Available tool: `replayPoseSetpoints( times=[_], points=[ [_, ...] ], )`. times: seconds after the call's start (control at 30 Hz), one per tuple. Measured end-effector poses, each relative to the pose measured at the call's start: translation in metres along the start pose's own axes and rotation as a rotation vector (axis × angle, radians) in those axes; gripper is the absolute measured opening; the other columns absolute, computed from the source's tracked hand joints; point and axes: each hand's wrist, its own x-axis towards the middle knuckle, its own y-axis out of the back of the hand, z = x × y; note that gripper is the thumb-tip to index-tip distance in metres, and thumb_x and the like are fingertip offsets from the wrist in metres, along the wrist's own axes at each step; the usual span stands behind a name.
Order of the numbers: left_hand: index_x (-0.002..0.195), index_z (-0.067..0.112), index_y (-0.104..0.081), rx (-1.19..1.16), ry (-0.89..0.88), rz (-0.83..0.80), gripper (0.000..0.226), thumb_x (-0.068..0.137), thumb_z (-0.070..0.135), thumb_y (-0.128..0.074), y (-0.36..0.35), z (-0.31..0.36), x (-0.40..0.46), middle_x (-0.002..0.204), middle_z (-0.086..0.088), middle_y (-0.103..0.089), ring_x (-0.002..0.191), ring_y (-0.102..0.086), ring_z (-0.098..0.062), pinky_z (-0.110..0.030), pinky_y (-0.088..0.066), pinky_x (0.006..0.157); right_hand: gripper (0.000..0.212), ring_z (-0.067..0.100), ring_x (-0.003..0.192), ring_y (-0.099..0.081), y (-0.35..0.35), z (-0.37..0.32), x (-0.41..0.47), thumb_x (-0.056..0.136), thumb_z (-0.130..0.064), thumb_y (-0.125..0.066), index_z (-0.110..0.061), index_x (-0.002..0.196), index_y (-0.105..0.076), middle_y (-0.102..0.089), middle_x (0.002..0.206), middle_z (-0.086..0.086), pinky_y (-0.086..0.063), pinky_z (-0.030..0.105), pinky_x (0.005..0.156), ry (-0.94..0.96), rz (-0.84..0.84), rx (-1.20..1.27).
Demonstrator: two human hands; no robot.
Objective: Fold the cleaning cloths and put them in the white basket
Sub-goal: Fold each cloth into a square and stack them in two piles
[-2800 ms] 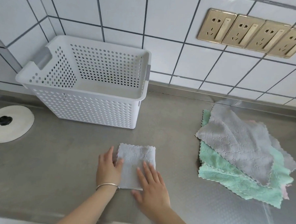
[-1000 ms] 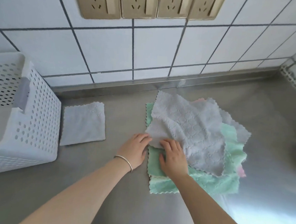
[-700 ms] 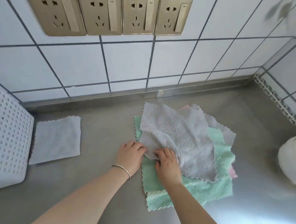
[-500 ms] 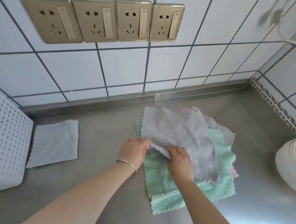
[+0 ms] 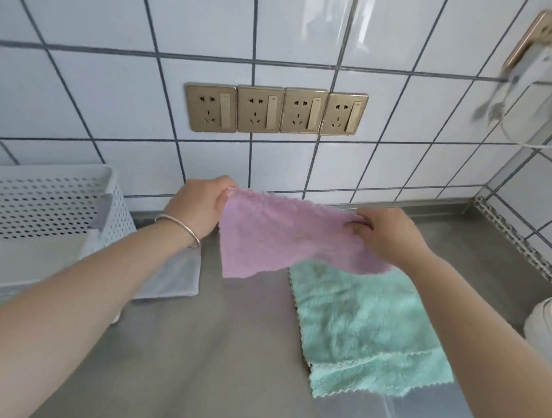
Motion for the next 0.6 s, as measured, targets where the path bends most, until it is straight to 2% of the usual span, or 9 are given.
replayPoseSetpoints(
  times=[0.1, 0.17, 0.27, 0.37, 0.43, 0.53, 0.6],
  points=[
    [0.107, 0.004, -0.061, 0.067, 0.088, 0.005, 0.028, 0.095, 0.016, -0.039, 0.033, -0.032, -0.014, 0.097, -0.027, -0.066, 0.09, -0.061, -0.04, -0.038, -0.046, 0.076, 0.029, 0.027, 0.079, -0.053, 0.006, -0.033, -0.002, 0.089, -0.029, -0.049, -0.025, 0.061, -0.046, -0.054, 0.072, 0.001, -0.033, 0.029, 0.06, 0.046, -0.031, -0.044],
    [0.103, 0.003, -0.061, 0.093, 0.133, 0.013, 0.033, 0.095, 0.022, -0.036, 0.049, -0.047, -0.022, 0.093, -0.028, -0.065, 0.087, -0.06, -0.04, -0.036, -0.045, 0.072, 0.019, 0.029, 0.086, -0.057, 0.005, -0.052, -0.004, 0.09, -0.029, -0.048, -0.022, 0.079, -0.062, -0.058, 0.079, 0.004, -0.034, 0.028, 0.061, 0.045, -0.01, -0.034],
    [0.102, 0.004, -0.061, 0.134, 0.171, 0.044, 0.045, 0.088, 0.03, -0.028, 0.079, -0.063, -0.041, 0.089, -0.029, -0.064, 0.084, -0.06, -0.04, -0.034, -0.045, 0.069, 0.021, 0.028, 0.092, -0.058, 0.005, -0.081, -0.013, 0.091, -0.024, -0.048, -0.022, 0.096, -0.068, -0.068, 0.093, 0.004, -0.037, 0.028, 0.064, 0.047, 0.121, 0.087],
    [0.109, 0.01, -0.061, 0.161, 0.153, 0.102, 0.031, 0.092, 0.016, -0.035, 0.106, -0.069, -0.066, 0.091, -0.027, -0.064, 0.084, -0.061, -0.04, -0.04, -0.049, 0.073, 0.021, 0.028, 0.092, -0.058, 0.006, -0.101, -0.025, 0.09, -0.014, -0.051, -0.016, 0.099, -0.069, -0.067, 0.098, 0.004, -0.044, 0.032, 0.07, 0.122, 0.279, 0.224],
    [0.114, 0.011, -0.06, 0.152, 0.119, 0.084, 0.032, 0.091, 0.005, -0.039, 0.118, -0.071, -0.091, 0.091, -0.026, -0.066, 0.085, -0.061, -0.039, -0.039, -0.047, 0.073, 0.02, 0.028, 0.084, -0.058, 0.003, -0.106, -0.038, 0.087, -0.007, -0.052, -0.012, 0.096, -0.07, -0.062, 0.089, 0.003, -0.047, 0.035, 0.069, 0.215, 0.337, 0.25],
    [0.115, 0.018, -0.062, 0.11, 0.079, -0.016, 0.038, 0.089, 0.005, -0.037, 0.126, -0.076, -0.139, 0.094, -0.017, -0.07, 0.084, -0.064, -0.032, -0.033, -0.046, 0.071, 0.018, 0.025, 0.074, -0.054, -0.013, -0.103, -0.064, 0.084, -0.002, -0.056, -0.009, 0.091, -0.07, -0.056, 0.082, 0.0, -0.043, 0.033, 0.062, 0.274, 0.303, 0.235],
    [0.115, 0.02, -0.063, 0.071, 0.057, -0.089, 0.04, 0.088, 0.008, -0.037, 0.124, -0.082, -0.171, 0.104, -0.006, -0.07, 0.093, -0.065, -0.025, -0.025, -0.041, 0.072, 0.012, 0.024, 0.068, -0.053, -0.034, -0.098, -0.084, 0.083, -0.002, -0.061, -0.008, 0.086, -0.071, -0.054, 0.076, -0.001, -0.04, 0.032, 0.058, 0.319, 0.243, 0.193]
  ],
)
